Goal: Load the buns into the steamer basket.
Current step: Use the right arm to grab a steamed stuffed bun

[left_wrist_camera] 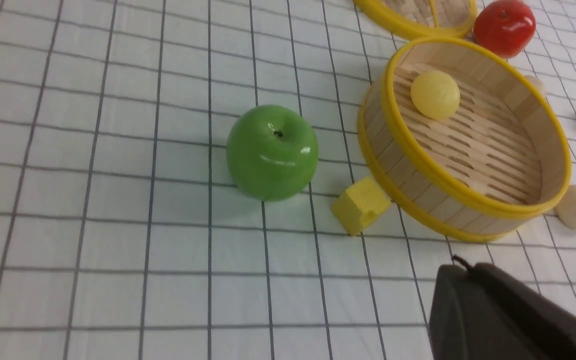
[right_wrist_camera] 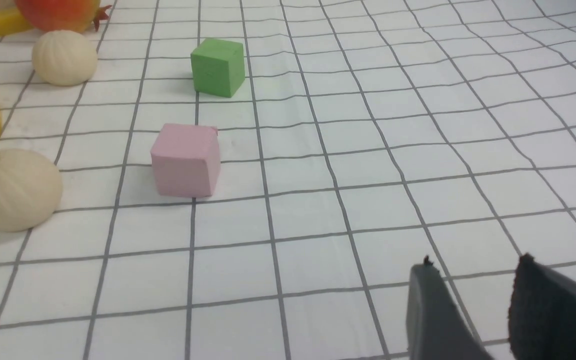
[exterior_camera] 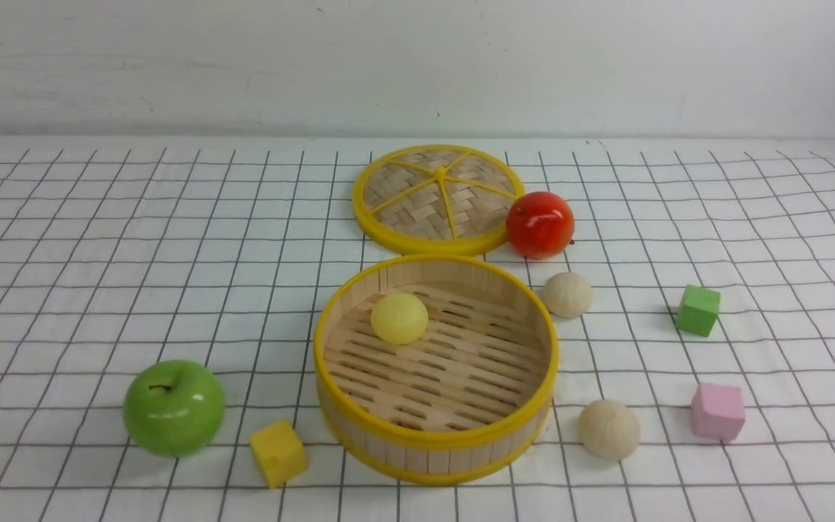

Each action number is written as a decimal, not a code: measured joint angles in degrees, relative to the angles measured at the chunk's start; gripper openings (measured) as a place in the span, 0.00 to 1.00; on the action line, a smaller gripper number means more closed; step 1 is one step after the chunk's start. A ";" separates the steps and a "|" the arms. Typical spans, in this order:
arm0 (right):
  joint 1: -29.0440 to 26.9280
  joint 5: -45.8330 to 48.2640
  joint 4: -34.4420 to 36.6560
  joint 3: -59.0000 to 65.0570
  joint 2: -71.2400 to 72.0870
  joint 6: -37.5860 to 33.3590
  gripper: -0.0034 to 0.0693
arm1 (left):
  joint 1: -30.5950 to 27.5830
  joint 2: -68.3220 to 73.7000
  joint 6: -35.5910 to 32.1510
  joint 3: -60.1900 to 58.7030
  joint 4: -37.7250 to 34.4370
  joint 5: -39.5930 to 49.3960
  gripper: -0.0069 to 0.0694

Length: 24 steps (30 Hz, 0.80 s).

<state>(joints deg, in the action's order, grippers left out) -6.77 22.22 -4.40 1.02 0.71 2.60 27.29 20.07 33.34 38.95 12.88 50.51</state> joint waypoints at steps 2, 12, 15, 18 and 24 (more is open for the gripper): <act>0.00 0.00 0.00 0.00 0.00 0.00 0.38 | 0.00 -1.15 0.00 -2.85 5.04 -7.62 0.07; 0.00 0.00 0.00 0.00 0.00 0.00 0.38 | -5.91 -9.64 -6.51 -13.96 7.68 -21.03 0.07; 0.00 0.00 0.00 0.00 0.00 0.00 0.38 | -12.72 -12.64 -10.11 -16.94 4.23 -23.58 0.07; 0.00 0.00 0.00 0.00 0.00 0.00 0.38 | -19.32 -15.40 -14.19 -20.45 0.33 -26.87 0.07; 0.00 0.00 0.00 0.00 0.00 0.00 0.38 | -29.93 -19.41 -16.59 -30.14 -4.67 -32.88 0.07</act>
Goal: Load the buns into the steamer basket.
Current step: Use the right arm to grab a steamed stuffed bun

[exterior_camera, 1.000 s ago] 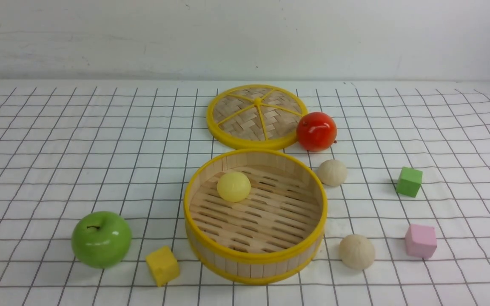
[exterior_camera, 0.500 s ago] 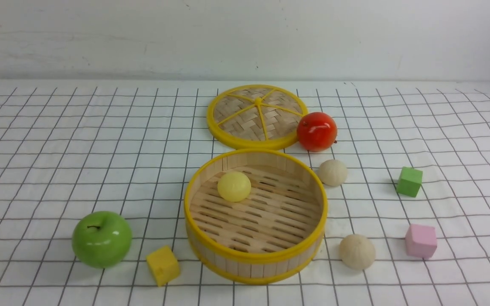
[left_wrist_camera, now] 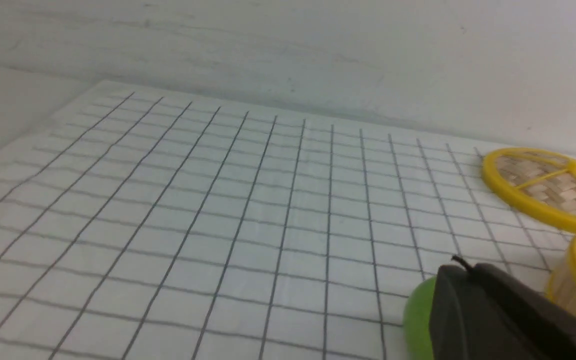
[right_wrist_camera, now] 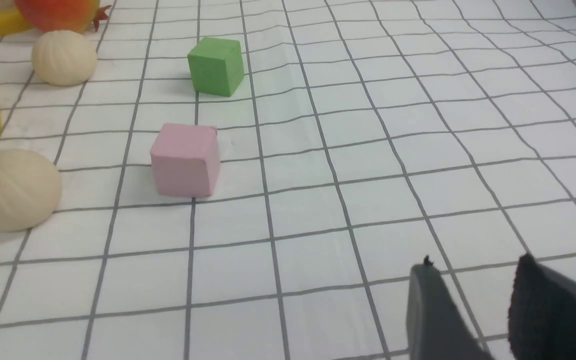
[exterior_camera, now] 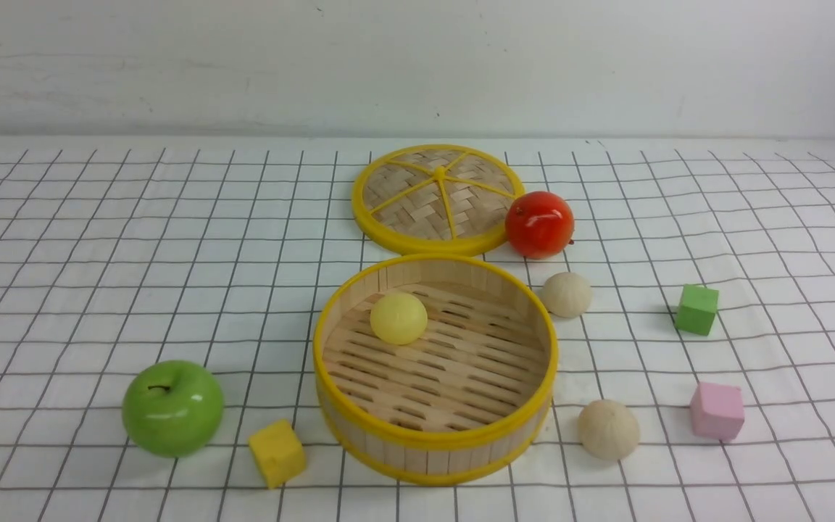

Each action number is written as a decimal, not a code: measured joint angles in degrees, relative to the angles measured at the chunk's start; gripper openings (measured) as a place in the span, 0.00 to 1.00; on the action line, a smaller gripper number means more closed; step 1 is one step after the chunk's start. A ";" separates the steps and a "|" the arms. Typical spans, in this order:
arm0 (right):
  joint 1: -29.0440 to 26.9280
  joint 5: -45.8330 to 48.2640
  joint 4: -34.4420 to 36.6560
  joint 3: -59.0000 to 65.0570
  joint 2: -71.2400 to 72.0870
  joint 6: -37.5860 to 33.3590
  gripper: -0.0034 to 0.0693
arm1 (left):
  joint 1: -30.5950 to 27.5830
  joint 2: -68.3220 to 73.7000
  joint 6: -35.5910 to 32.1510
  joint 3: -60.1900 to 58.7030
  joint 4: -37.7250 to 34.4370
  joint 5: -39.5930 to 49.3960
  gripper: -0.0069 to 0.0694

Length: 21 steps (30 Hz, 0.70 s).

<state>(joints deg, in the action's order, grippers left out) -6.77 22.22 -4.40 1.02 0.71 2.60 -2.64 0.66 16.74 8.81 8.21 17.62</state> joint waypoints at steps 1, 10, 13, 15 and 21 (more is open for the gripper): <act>0.00 0.00 0.00 0.00 0.00 0.00 0.38 | -1.73 -0.88 0.00 -2.95 -0.53 -0.66 0.07; 0.00 0.00 0.00 0.00 0.00 0.00 0.38 | -1.75 -1.23 0.00 -10.48 -4.55 3.71 0.08; 0.00 0.00 0.00 0.00 0.00 -0.05 0.38 | 2.04 -1.23 0.00 -10.53 -5.02 4.37 0.08; 0.00 0.00 0.00 0.00 0.00 -0.05 0.38 | 4.56 -1.23 0.00 -10.53 -5.27 4.37 0.09; 0.00 0.00 0.00 0.00 0.00 -0.05 0.38 | 3.82 -1.23 0.00 -10.53 -5.33 4.32 0.09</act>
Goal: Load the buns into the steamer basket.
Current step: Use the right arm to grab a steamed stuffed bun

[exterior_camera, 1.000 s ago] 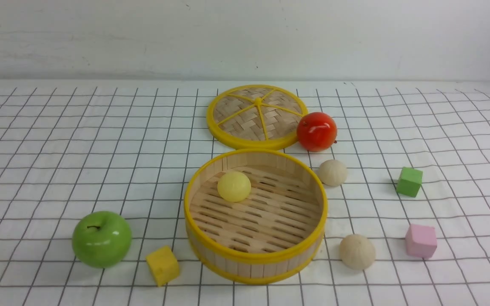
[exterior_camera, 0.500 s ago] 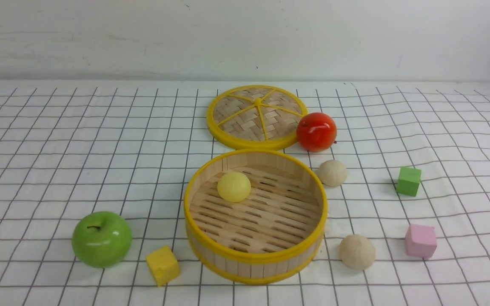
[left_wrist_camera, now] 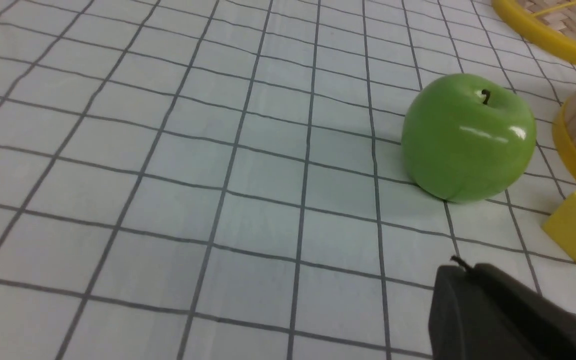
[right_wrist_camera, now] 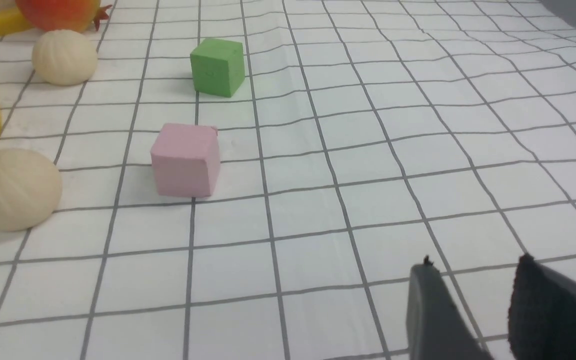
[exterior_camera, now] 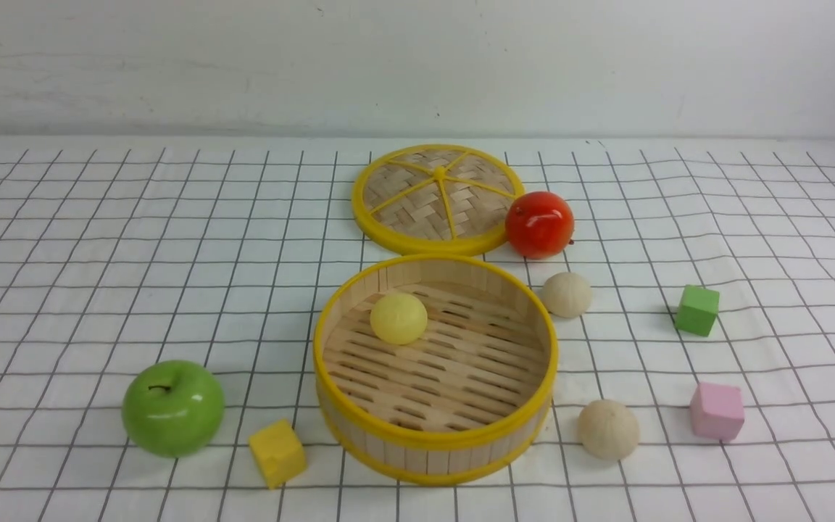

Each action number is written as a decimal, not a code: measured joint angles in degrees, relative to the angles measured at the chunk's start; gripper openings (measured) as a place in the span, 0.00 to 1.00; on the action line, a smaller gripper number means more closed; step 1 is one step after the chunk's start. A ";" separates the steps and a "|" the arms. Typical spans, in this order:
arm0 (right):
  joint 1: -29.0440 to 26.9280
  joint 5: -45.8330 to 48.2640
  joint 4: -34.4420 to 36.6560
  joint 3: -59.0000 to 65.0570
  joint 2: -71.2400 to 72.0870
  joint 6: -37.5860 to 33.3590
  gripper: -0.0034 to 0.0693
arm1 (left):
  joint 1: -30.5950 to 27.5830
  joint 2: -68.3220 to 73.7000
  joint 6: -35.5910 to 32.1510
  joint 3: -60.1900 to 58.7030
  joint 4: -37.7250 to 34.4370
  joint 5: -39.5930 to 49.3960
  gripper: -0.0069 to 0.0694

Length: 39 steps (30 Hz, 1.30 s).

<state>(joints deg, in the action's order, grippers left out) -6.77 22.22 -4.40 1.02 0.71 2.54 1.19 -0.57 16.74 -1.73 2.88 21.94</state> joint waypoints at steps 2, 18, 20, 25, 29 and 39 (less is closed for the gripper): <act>0.00 0.00 0.00 0.00 0.00 0.00 0.38 | 0.01 0.00 0.00 0.00 -0.06 0.00 0.09; 0.00 0.00 -4.96 0.00 0.00 0.00 0.38 | 0.95 0.00 0.00 -0.02 -0.17 0.00 0.11; 0.00 0.06 -7.22 0.05 0.00 0.00 0.38 | 0.95 0.00 0.00 -0.02 -0.17 0.00 0.11; 0.00 0.43 -12.93 0.05 0.00 0.00 0.38 | 0.95 0.00 0.00 -0.02 -0.17 0.00 0.12; 0.00 0.50 -16.33 0.10 0.00 0.00 0.38 | 0.95 0.00 0.00 -0.02 -0.17 0.00 0.12; 0.00 -1.43 -21.13 0.55 0.00 1.88 0.38 | 0.95 0.00 0.00 -0.02 -0.17 0.00 0.13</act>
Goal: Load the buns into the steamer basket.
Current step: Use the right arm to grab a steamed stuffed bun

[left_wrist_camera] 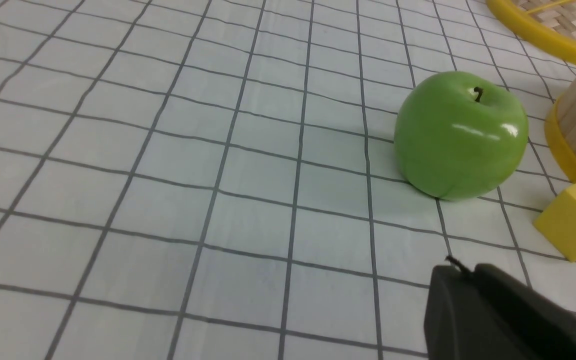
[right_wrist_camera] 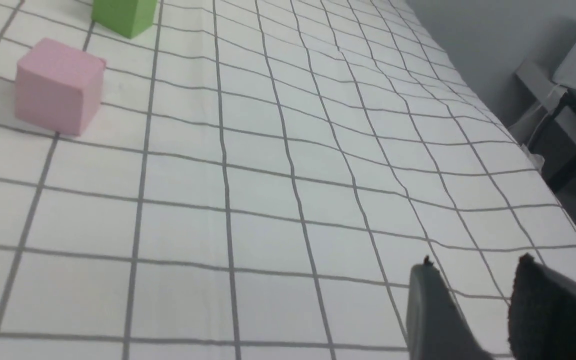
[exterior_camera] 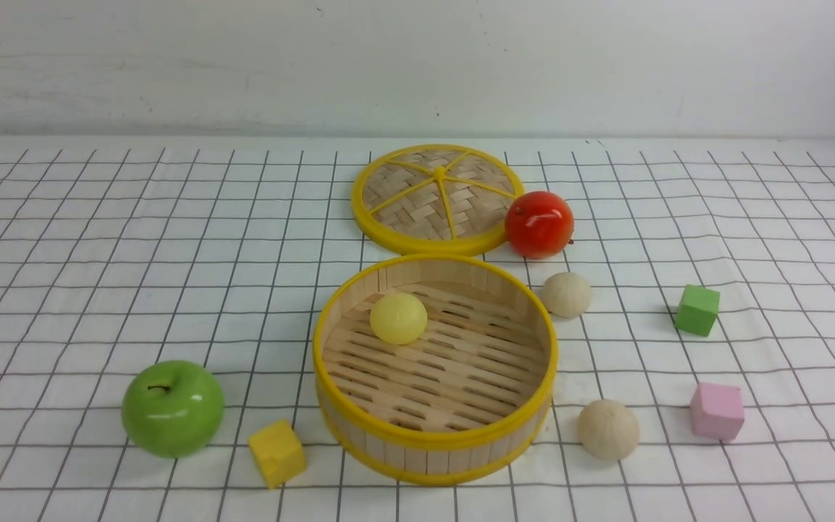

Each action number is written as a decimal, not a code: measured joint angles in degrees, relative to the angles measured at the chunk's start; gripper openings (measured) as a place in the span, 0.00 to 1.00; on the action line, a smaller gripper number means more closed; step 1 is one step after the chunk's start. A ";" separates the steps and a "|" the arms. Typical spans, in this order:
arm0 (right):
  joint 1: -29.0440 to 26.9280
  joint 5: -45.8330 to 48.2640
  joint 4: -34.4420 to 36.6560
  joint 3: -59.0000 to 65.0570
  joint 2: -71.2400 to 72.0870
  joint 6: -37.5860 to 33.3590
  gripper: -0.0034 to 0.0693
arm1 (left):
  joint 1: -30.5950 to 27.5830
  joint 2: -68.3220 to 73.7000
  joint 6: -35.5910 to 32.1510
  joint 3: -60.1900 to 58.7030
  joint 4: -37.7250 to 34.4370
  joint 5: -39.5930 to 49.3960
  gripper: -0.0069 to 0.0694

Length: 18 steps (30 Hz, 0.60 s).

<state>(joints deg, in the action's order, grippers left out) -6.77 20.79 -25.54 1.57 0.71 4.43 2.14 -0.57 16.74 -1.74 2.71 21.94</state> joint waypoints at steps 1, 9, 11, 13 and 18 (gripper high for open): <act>0.00 -0.28 -0.06 0.00 0.00 0.25 0.38 | 0.00 0.00 0.00 0.00 0.00 0.00 0.13; 0.00 -13.01 -0.59 0.05 0.00 6.78 0.38 | 0.00 0.00 0.00 0.00 0.00 0.00 0.14; 0.00 -13.38 -0.66 0.05 0.00 6.82 0.38 | 0.00 0.00 0.00 0.00 0.00 0.00 0.14; 0.00 -14.88 -0.92 0.05 0.00 7.01 0.38 | 0.00 0.00 0.00 0.00 0.00 0.00 0.15; 0.00 -29.67 -0.24 0.05 0.00 9.28 0.38 | 0.00 0.00 0.00 0.00 0.00 0.00 0.16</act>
<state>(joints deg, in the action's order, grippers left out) -6.77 -8.87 -25.77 1.62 0.71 13.71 2.14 -0.57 16.74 -1.74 2.71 21.94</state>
